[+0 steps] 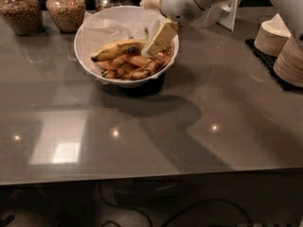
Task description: Pick banana from white bowl
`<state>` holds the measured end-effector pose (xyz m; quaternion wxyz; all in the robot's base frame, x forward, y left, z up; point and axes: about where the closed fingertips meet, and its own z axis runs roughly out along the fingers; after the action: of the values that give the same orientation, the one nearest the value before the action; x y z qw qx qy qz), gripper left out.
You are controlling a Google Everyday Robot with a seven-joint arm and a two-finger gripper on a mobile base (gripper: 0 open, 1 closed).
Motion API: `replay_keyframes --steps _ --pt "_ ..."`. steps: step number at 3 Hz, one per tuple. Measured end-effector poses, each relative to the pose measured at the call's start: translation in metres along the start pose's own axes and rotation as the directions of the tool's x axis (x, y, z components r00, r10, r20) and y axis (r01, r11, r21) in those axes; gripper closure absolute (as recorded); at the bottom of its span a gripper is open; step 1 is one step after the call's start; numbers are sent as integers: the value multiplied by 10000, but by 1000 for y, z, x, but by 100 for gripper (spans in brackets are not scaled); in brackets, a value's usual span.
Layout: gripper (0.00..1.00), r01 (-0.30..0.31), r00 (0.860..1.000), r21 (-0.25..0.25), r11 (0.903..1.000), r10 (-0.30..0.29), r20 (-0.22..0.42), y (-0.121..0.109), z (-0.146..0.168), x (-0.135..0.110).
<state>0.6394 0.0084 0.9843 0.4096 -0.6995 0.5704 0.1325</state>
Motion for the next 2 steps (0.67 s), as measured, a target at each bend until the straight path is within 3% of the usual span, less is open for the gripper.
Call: replay_keyframes --steps 1,2 --pt "42 78 10000 -442 9990 -79 -26 2 20 5" --pt "45 42 10000 -787 9969 -47 -58 8 32 11"
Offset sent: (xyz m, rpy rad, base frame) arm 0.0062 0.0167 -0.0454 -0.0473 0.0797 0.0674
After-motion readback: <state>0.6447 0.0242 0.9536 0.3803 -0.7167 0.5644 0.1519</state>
